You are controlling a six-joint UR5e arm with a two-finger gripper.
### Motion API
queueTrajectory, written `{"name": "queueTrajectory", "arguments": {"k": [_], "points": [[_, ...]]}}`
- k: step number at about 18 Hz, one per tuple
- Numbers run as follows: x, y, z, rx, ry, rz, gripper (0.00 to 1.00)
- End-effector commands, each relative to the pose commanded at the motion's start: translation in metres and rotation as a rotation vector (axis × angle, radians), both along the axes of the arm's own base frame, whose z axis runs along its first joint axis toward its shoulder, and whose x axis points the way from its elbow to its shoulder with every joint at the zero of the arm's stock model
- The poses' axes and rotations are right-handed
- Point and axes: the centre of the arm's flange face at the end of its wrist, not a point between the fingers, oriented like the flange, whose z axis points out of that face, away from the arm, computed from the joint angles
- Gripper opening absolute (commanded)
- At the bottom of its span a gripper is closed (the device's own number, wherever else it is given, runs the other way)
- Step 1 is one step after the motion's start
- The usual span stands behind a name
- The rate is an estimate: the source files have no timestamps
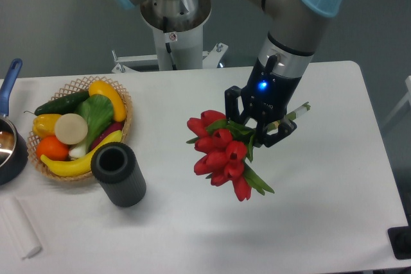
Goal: Insert the flowers into the vase
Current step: 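Hold the red tulip bunch in the gripper and start moving toward the vase, then carry the tulips over the black vase, stems pointing down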
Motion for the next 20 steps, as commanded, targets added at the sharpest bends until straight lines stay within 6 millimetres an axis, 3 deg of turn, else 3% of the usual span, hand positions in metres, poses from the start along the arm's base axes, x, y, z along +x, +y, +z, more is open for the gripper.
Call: {"name": "queueTrajectory", "arguments": {"k": [10, 15, 18, 20], "points": [[0.008, 0.011, -0.002, 0.058, -0.02, -0.009, 0.34], [0.02, 0.04, 0.012, 0.254, -0.091, 0.098, 0.34], [0.033, 0.044, 0.001, 0.353, -0.105, 0.1, 0.34], [0.041, 0.05, 0.004, 0.381, -0.112, 0.088, 0.34]]}}
